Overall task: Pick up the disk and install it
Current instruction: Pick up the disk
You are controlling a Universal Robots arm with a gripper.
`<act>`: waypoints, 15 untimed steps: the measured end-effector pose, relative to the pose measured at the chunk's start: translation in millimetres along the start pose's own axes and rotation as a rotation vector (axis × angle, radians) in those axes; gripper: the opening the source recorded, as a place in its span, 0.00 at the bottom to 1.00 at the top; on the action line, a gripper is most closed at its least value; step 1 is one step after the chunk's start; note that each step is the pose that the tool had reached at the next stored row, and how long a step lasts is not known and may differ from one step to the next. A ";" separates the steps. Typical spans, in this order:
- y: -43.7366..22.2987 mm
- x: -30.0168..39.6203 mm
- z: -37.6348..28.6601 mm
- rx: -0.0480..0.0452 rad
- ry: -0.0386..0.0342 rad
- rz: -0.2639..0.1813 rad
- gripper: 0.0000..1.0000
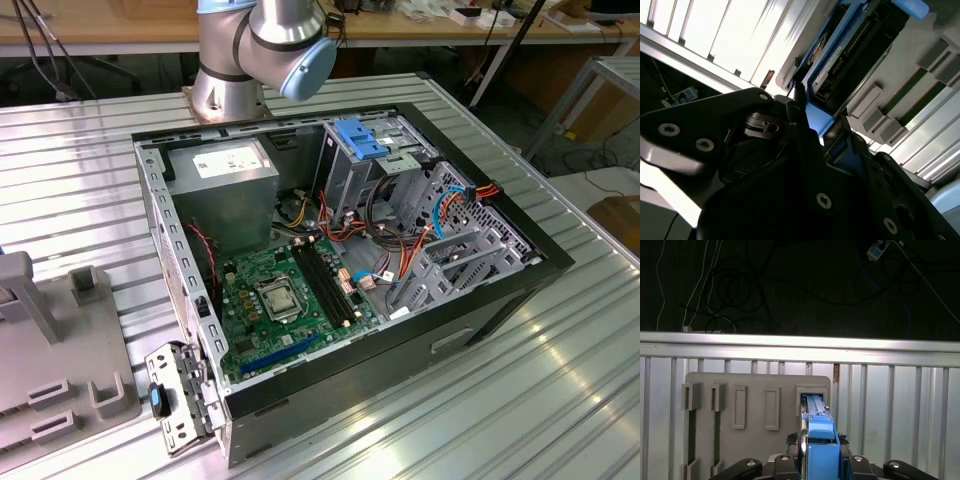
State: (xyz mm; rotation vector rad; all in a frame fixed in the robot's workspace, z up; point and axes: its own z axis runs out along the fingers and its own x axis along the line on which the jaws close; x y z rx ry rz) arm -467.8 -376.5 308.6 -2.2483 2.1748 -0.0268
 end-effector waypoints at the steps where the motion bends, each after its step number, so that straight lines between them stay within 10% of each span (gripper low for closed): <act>1: 0.0 0.0 0.0 0.0000 0.0000 0.000 0.39; 15: 0.0 0.3 0.0 0.0000 0.0000 0.001 0.37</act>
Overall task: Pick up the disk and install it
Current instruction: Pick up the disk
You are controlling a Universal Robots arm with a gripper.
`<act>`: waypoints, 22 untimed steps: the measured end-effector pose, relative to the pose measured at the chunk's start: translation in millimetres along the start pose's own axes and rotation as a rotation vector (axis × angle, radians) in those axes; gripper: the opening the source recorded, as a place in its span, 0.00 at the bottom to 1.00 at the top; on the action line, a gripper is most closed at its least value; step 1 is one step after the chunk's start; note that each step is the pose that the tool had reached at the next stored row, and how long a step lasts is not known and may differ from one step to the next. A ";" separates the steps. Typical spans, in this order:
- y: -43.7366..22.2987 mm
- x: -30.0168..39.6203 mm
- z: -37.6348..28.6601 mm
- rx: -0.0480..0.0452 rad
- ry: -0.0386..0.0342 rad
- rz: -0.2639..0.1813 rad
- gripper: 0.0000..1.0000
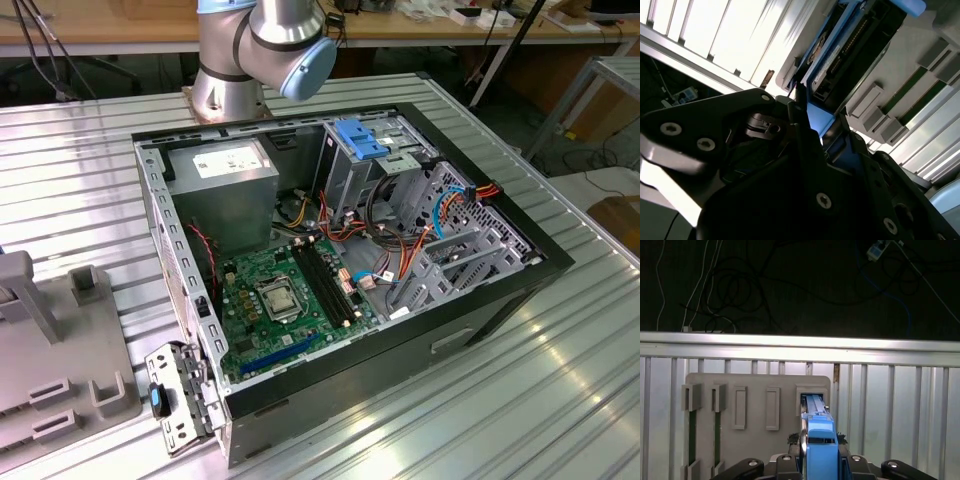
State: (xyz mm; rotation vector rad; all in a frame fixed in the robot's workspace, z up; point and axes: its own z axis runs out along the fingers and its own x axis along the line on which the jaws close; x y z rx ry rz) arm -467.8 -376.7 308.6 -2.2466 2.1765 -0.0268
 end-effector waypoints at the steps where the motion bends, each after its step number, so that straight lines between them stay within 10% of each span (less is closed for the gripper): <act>1: 0.0 0.0 0.0 0.0000 0.0000 0.000 0.37; 22: 0.0 0.0 0.1 -0.0001 0.0007 0.032 0.37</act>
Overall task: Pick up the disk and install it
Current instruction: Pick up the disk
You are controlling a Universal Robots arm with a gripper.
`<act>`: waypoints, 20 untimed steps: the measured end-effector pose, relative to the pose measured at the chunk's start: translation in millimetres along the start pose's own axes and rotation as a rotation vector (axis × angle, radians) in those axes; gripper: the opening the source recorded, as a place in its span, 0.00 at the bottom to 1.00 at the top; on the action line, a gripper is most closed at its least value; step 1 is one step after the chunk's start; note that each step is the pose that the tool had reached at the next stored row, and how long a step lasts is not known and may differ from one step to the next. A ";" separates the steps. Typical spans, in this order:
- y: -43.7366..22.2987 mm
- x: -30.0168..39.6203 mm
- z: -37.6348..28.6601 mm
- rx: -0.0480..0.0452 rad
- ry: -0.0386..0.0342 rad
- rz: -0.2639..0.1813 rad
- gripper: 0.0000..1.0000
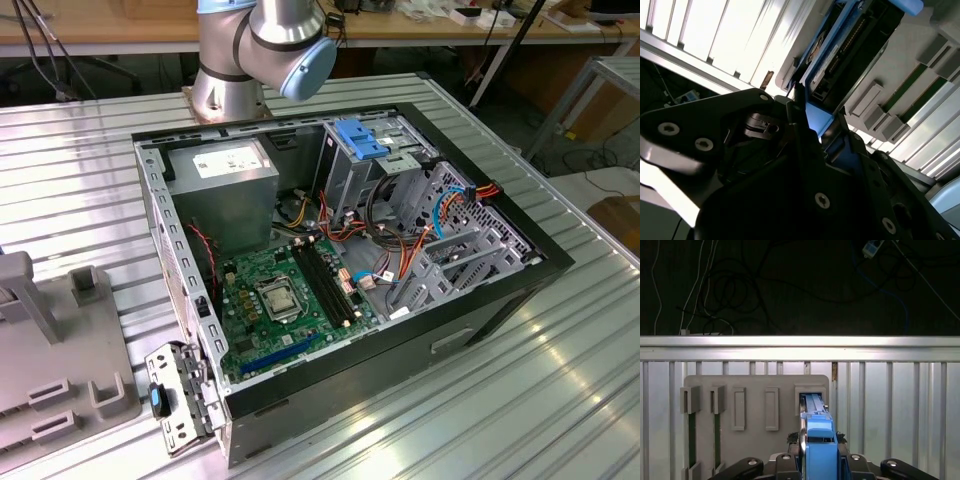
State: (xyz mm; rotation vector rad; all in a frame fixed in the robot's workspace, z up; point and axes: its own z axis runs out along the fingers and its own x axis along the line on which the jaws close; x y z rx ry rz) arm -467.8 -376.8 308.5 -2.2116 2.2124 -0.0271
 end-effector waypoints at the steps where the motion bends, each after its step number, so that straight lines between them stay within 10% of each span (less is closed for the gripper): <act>1: 0.0 0.0 0.0 0.0000 0.0000 -0.001 0.37; 20: 0.0 0.0 -0.7 0.0004 -0.0009 -0.035 0.37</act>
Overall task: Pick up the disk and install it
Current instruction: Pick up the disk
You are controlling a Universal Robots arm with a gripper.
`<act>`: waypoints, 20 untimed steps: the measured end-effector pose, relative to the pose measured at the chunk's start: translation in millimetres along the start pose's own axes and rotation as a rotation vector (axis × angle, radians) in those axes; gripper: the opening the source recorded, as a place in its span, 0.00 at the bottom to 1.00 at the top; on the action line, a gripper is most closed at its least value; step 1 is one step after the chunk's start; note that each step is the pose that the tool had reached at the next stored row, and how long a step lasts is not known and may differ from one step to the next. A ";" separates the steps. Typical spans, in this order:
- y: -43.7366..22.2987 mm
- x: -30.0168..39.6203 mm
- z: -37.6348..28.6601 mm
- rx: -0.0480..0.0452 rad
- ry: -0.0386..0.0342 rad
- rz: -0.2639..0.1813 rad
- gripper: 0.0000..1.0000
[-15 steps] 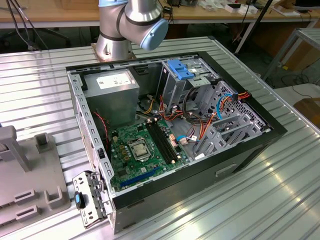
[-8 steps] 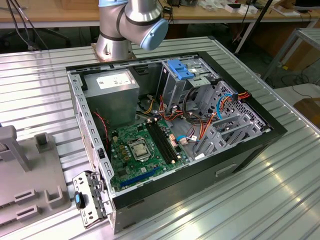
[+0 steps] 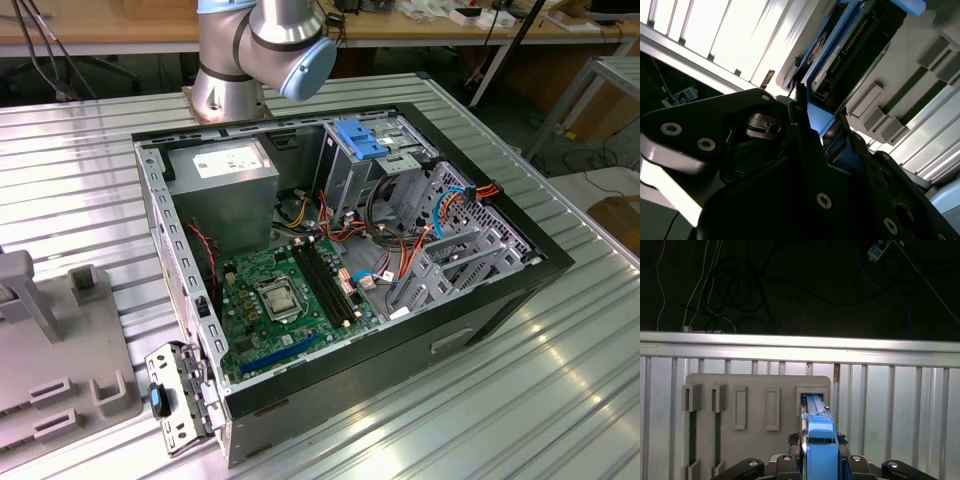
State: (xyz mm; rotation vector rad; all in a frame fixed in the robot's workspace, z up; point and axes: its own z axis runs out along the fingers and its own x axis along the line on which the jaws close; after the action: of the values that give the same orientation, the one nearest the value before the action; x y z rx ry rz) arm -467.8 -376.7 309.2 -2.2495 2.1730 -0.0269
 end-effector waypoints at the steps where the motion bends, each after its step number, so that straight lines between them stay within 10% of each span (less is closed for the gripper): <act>1: 0.0 0.0 -1.0 -0.0003 0.0002 0.000 0.37; 20: -1.1 0.1 -48.5 0.0000 0.0000 0.000 0.37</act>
State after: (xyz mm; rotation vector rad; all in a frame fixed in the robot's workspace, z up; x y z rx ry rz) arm -467.8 -376.7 357.7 -2.2495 2.1730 -0.0270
